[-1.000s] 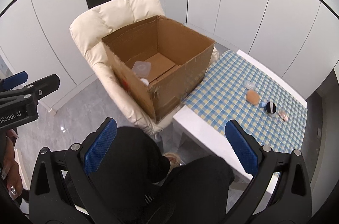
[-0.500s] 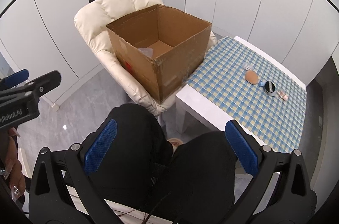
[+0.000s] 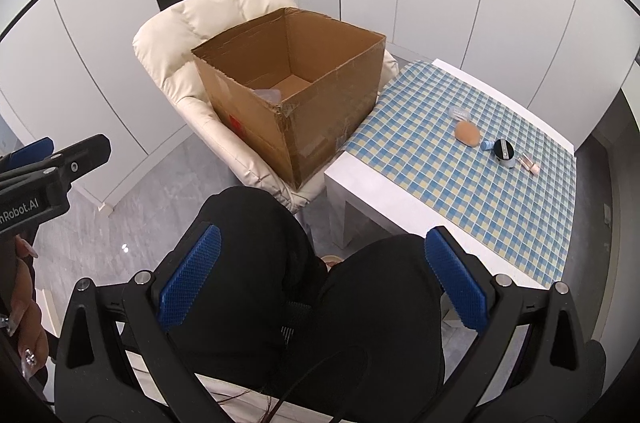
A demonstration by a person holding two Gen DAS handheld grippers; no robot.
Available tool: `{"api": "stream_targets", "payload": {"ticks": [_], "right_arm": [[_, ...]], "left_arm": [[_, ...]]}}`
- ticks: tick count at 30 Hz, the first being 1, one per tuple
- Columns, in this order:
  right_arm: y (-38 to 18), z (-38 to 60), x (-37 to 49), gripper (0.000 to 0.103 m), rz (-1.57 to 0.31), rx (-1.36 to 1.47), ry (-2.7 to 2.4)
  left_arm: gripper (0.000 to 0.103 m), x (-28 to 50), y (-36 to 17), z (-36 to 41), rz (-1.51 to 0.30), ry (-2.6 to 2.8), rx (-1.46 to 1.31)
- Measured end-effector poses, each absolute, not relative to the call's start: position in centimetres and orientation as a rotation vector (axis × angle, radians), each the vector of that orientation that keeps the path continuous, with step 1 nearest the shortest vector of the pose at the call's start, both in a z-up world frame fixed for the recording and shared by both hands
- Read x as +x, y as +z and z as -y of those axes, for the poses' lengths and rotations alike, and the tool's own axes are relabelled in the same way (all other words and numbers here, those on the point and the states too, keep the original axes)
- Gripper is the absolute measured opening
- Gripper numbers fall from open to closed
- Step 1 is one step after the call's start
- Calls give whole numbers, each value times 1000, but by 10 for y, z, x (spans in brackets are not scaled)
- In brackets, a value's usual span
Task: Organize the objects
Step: 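Withdraw both open grippers from the cardboard box back toward the checked table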
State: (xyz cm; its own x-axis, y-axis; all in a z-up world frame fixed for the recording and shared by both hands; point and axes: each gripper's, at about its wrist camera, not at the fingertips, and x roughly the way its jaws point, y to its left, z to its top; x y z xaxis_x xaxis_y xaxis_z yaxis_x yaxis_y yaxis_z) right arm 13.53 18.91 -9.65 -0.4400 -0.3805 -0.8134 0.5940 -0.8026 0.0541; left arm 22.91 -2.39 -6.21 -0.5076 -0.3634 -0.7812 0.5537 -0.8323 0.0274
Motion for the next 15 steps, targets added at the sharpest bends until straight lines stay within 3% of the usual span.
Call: {"api": "stream_targets", "payload": {"ticks": [15], "right_arm": [[-100,-231,119,103,-228,1226,-2331]], "left_arm": [[102,193,-68,-11,-247,-2413,1193]]}}
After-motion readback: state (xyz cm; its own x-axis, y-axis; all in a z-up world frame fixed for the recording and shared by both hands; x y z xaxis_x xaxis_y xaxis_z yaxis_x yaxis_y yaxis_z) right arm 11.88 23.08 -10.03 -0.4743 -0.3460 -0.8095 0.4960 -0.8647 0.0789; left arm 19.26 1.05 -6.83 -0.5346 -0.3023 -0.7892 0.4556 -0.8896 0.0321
